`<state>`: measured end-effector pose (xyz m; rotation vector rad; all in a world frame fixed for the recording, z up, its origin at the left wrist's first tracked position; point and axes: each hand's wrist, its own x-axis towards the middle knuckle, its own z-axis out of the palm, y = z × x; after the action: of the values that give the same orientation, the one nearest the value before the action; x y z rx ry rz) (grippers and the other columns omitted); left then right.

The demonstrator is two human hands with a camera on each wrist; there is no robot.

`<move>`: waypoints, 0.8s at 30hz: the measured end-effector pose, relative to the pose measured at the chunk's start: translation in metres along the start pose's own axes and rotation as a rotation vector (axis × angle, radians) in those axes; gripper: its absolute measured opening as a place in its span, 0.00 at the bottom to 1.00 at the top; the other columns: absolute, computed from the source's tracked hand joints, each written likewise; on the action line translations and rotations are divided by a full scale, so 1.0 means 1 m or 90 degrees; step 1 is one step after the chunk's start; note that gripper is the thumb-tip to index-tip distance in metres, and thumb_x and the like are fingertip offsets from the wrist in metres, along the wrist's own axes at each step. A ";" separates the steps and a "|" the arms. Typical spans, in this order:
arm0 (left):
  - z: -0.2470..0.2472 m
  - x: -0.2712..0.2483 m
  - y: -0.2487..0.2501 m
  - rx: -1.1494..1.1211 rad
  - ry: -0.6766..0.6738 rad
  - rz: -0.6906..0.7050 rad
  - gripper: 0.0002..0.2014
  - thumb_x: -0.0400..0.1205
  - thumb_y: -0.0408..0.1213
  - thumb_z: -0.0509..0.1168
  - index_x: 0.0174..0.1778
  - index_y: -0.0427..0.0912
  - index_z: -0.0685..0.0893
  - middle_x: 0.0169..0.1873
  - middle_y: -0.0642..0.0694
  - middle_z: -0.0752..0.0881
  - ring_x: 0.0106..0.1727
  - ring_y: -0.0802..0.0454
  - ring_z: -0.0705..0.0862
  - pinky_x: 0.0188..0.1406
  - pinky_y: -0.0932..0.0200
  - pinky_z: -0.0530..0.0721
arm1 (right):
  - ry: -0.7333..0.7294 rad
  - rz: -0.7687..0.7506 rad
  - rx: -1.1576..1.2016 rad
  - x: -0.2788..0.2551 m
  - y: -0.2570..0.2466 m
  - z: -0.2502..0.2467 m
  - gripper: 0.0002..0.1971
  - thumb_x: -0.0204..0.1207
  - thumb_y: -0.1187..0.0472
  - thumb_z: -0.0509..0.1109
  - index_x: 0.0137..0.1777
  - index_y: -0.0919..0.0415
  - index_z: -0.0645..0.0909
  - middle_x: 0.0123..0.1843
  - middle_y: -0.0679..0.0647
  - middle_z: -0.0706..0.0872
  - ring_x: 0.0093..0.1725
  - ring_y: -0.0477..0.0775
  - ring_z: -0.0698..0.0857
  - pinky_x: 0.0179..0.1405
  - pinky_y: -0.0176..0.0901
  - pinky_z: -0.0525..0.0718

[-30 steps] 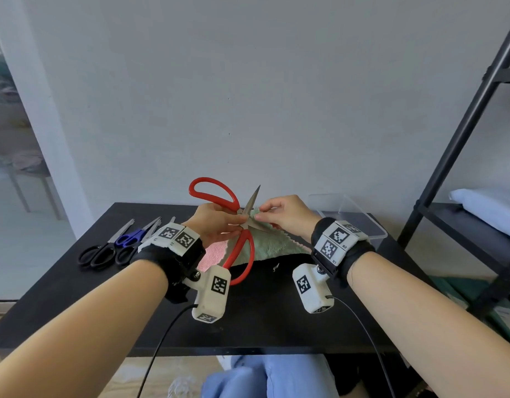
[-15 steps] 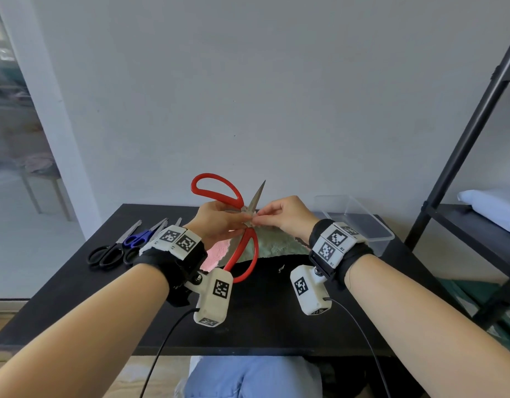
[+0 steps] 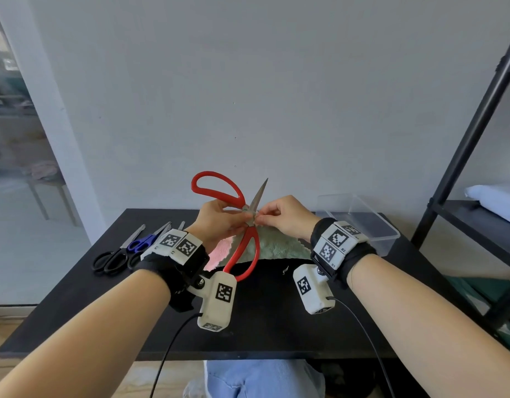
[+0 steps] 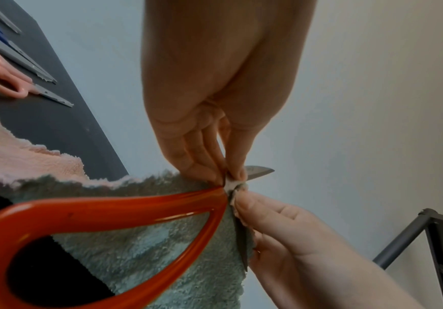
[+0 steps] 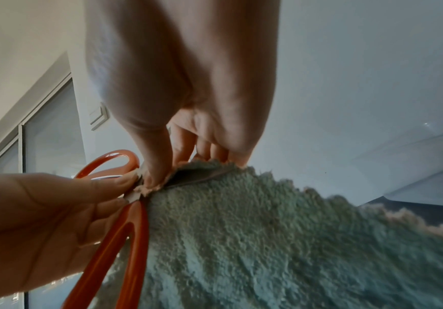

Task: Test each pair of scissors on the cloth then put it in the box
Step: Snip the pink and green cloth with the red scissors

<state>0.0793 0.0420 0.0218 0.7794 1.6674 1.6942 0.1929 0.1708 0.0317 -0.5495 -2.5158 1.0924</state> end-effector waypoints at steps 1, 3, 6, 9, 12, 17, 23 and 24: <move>0.000 0.000 0.000 0.004 0.001 0.004 0.14 0.76 0.27 0.73 0.56 0.31 0.82 0.47 0.35 0.91 0.47 0.41 0.90 0.48 0.55 0.89 | -0.004 -0.002 0.002 0.001 0.001 0.000 0.08 0.76 0.63 0.73 0.50 0.68 0.88 0.48 0.59 0.90 0.47 0.48 0.84 0.52 0.34 0.79; 0.000 0.001 -0.002 0.011 0.003 0.008 0.13 0.76 0.27 0.73 0.55 0.31 0.82 0.47 0.35 0.91 0.46 0.41 0.90 0.46 0.56 0.89 | -0.008 -0.004 0.005 0.002 0.005 0.000 0.08 0.76 0.63 0.73 0.49 0.67 0.89 0.45 0.57 0.89 0.45 0.47 0.84 0.49 0.30 0.78; -0.001 0.002 -0.003 0.007 0.019 0.004 0.10 0.76 0.26 0.72 0.52 0.34 0.83 0.47 0.34 0.90 0.43 0.44 0.90 0.36 0.61 0.88 | -0.017 -0.006 0.002 0.004 0.009 0.000 0.07 0.76 0.64 0.72 0.49 0.67 0.89 0.42 0.52 0.88 0.42 0.42 0.83 0.46 0.24 0.76; -0.005 0.004 -0.003 0.008 0.033 0.002 0.12 0.76 0.27 0.72 0.55 0.33 0.82 0.49 0.32 0.89 0.45 0.43 0.89 0.38 0.60 0.88 | -0.022 -0.011 0.003 0.008 0.010 0.001 0.07 0.76 0.64 0.73 0.49 0.67 0.89 0.41 0.48 0.86 0.41 0.36 0.82 0.45 0.23 0.76; -0.006 0.005 -0.003 0.010 0.039 -0.001 0.13 0.76 0.27 0.72 0.56 0.32 0.82 0.50 0.31 0.89 0.49 0.37 0.88 0.52 0.48 0.87 | -0.019 -0.013 0.015 0.008 0.011 0.002 0.06 0.75 0.65 0.73 0.48 0.67 0.89 0.41 0.48 0.86 0.43 0.40 0.83 0.52 0.32 0.77; -0.009 0.003 -0.004 -0.006 0.026 -0.001 0.09 0.77 0.27 0.71 0.52 0.32 0.82 0.51 0.29 0.88 0.52 0.35 0.87 0.60 0.42 0.83 | -0.014 -0.008 0.015 0.007 0.015 0.001 0.05 0.75 0.65 0.73 0.46 0.65 0.89 0.42 0.51 0.87 0.48 0.48 0.84 0.56 0.38 0.79; -0.014 0.004 -0.004 -0.028 0.017 -0.004 0.09 0.77 0.26 0.70 0.52 0.34 0.81 0.51 0.30 0.88 0.45 0.42 0.88 0.46 0.55 0.88 | -0.006 0.004 0.021 0.005 0.025 -0.005 0.03 0.74 0.67 0.74 0.45 0.66 0.89 0.46 0.56 0.90 0.52 0.53 0.87 0.60 0.41 0.81; -0.015 0.004 -0.004 -0.032 0.015 -0.007 0.10 0.78 0.26 0.70 0.53 0.33 0.81 0.51 0.31 0.88 0.44 0.43 0.88 0.42 0.58 0.89 | -0.005 0.007 0.025 0.004 0.027 -0.006 0.03 0.73 0.68 0.75 0.45 0.65 0.88 0.45 0.57 0.90 0.50 0.53 0.87 0.59 0.41 0.81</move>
<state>0.0650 0.0359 0.0172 0.7278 1.6354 1.7373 0.1975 0.1934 0.0159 -0.5500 -2.4957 1.1478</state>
